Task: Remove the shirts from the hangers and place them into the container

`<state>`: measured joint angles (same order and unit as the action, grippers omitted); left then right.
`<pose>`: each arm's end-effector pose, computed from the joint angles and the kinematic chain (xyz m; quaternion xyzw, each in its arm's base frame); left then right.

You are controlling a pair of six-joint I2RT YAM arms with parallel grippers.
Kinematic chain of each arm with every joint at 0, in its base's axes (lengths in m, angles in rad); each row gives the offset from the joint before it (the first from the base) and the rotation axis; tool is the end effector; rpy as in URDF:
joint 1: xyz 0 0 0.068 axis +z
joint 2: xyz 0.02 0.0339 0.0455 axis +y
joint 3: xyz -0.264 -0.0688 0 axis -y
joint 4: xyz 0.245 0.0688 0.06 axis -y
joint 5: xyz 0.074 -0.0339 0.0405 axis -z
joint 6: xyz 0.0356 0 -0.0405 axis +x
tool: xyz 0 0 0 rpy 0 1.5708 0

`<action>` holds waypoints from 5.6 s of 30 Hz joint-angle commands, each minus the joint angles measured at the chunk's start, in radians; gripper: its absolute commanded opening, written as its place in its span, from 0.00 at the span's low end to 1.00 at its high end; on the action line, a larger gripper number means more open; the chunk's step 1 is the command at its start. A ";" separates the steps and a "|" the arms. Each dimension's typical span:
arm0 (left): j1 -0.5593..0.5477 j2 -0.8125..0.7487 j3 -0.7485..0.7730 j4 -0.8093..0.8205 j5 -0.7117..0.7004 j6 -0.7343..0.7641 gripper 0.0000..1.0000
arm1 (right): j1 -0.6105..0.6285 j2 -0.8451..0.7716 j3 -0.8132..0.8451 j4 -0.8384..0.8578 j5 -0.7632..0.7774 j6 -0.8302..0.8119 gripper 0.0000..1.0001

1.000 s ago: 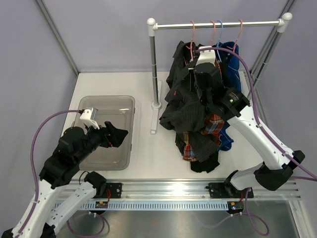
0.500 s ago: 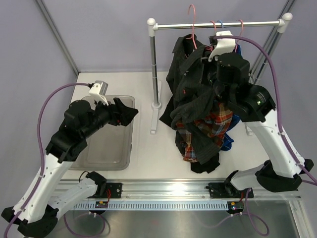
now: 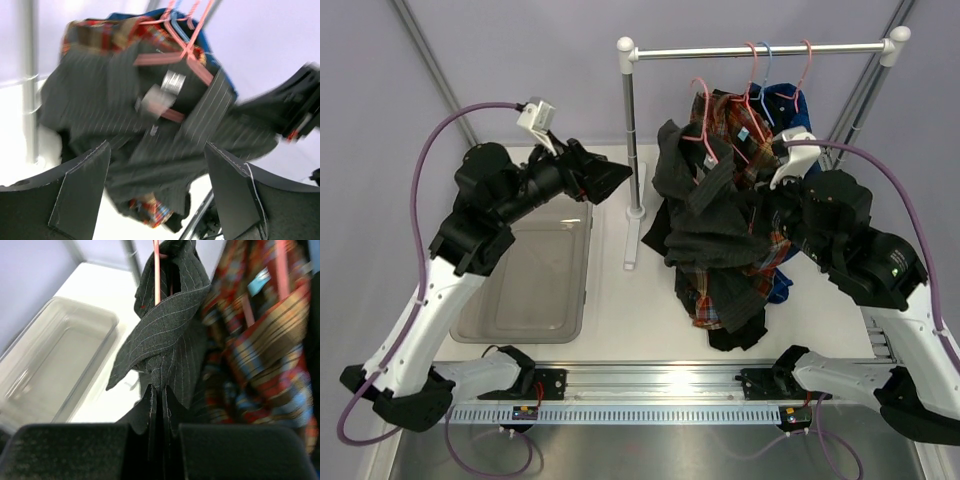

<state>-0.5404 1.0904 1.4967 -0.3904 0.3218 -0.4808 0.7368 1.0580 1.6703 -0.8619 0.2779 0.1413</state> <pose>0.1718 -0.1162 0.5013 0.1348 0.6887 -0.4418 0.5588 0.1261 0.1012 0.5067 -0.1482 0.7725 0.1593 0.5965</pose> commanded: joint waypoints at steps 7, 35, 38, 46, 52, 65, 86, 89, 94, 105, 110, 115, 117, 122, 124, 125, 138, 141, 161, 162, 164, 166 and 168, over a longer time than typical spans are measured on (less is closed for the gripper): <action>-0.162 0.143 0.074 0.139 -0.030 0.123 0.79 | -0.002 -0.092 -0.239 0.090 -0.341 0.087 0.00; -0.225 0.319 0.203 -0.022 -0.328 0.174 0.00 | -0.002 -0.124 -0.141 0.009 -0.473 0.121 0.92; -0.225 0.367 0.409 -0.190 -0.404 0.223 0.00 | -0.002 -0.165 -0.182 -0.012 -0.485 0.122 0.99; -0.225 0.447 0.726 -0.398 -0.421 0.265 0.00 | -0.002 -0.271 -0.274 -0.037 -0.474 0.096 0.99; -0.224 0.439 0.723 -0.403 -0.426 0.269 0.00 | -0.002 -0.302 -0.325 -0.026 -0.447 0.078 1.00; -0.220 0.401 0.674 -0.375 -0.421 0.271 0.00 | -0.002 -0.270 -0.382 0.052 -0.319 0.064 0.07; -0.032 0.367 0.657 -0.274 -0.688 0.360 0.00 | -0.002 -0.550 -0.250 -0.230 -0.146 0.198 0.00; 0.010 0.333 0.636 -0.254 -0.672 0.341 0.00 | -0.004 -0.598 -0.213 -0.307 -0.053 0.227 0.00; 0.048 0.266 0.571 -0.212 -0.633 0.308 0.00 | -0.002 -0.700 -0.176 -0.373 0.185 0.322 0.00; 0.062 0.235 0.620 -0.271 -0.595 0.255 0.00 | -0.004 -0.891 -0.218 -0.350 0.144 0.389 0.00; 0.062 0.221 0.613 -0.278 -0.478 0.203 0.00 | -0.002 -0.636 -0.233 -0.362 -0.165 0.267 0.04; 0.060 0.215 0.565 -0.295 -0.403 0.160 0.00 | -0.002 -0.419 -0.251 -0.172 -0.316 0.196 0.76; 0.062 0.209 0.539 -0.291 -0.388 0.154 0.00 | -0.002 -0.359 -0.233 -0.100 -0.379 0.178 0.80; 0.062 0.218 0.513 -0.306 -0.366 0.142 0.00 | 0.003 -0.181 -0.163 0.009 -0.480 0.161 0.80; 0.060 0.226 0.514 -0.314 -0.362 0.145 0.00 | 0.015 -0.144 -0.135 0.023 -0.467 0.150 0.79; 0.062 0.230 0.513 -0.317 -0.365 0.146 0.00 | 0.032 -0.135 -0.123 0.029 -0.461 0.146 0.79; 0.056 0.253 0.467 -0.286 -0.345 0.148 0.00 | 0.138 0.068 0.011 0.076 -0.395 0.080 0.70; 0.057 0.246 0.464 -0.288 -0.346 0.159 0.00 | 0.139 0.094 0.009 0.093 -0.342 0.069 0.51; 0.091 0.299 0.547 -0.341 -0.478 0.265 0.00 | 0.156 -0.203 -0.158 0.011 -0.148 0.152 0.00; 0.092 0.296 0.548 -0.340 -0.475 0.260 0.00 | 0.156 -0.234 -0.197 0.005 -0.134 0.162 0.00; 0.095 0.287 0.557 -0.343 -0.458 0.254 0.00 | 0.156 -0.311 -0.231 -0.023 -0.091 0.188 0.00; 0.095 0.279 0.559 -0.344 -0.440 0.240 0.00 | 0.156 -0.374 -0.282 -0.043 -0.059 0.210 0.00; 0.094 0.264 0.551 -0.343 -0.388 0.216 0.00 | 0.157 -0.410 -0.323 -0.046 -0.043 0.225 0.00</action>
<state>-0.5095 1.3945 1.9972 -0.7963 0.0811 -0.3313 0.8879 0.7586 1.3716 -0.7795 0.1169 0.3309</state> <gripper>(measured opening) 0.047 0.011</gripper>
